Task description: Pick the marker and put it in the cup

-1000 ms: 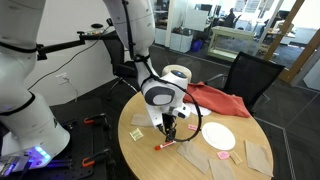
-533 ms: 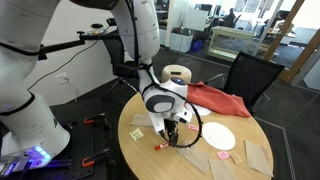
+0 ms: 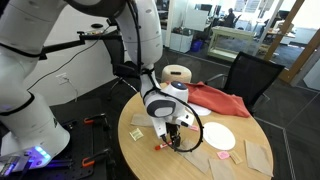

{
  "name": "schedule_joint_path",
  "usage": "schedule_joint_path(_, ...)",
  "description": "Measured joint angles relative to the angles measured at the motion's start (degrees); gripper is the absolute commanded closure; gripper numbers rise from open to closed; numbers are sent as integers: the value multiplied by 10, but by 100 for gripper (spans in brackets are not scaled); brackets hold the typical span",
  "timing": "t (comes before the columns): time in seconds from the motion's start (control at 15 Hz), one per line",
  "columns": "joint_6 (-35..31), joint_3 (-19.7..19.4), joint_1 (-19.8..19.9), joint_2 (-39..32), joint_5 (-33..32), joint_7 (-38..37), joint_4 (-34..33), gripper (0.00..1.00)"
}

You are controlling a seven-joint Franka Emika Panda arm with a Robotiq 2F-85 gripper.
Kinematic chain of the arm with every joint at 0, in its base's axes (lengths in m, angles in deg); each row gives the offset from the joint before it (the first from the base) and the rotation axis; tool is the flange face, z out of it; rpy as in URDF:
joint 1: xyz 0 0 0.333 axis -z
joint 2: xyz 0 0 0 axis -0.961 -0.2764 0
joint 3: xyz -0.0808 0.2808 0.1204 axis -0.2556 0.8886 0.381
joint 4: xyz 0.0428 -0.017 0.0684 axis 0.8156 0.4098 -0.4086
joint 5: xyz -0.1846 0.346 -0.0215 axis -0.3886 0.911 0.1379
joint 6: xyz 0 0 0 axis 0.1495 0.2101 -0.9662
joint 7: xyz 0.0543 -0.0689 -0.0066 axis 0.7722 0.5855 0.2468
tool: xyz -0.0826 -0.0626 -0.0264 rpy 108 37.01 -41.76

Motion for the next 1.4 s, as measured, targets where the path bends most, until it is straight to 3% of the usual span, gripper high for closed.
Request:
schedule_joint_path(0.07,0,0,1,-3,0,0,-3,0)
schedule_joint_path(0.13,0,0,1,-6,0,0,-5,25)
schedule_joint_path(0.2,0,0,2,-9,0,0,-7,26)
schedule_joint_path(0.87,-1,0,11,-24,1,0,-23,100)
schedule_joint_path(1.0,-1,0,13,-25,2,0,-25,95)
schedule_joint_path(1.4,4,10,16,-7,18,0,-24,95)
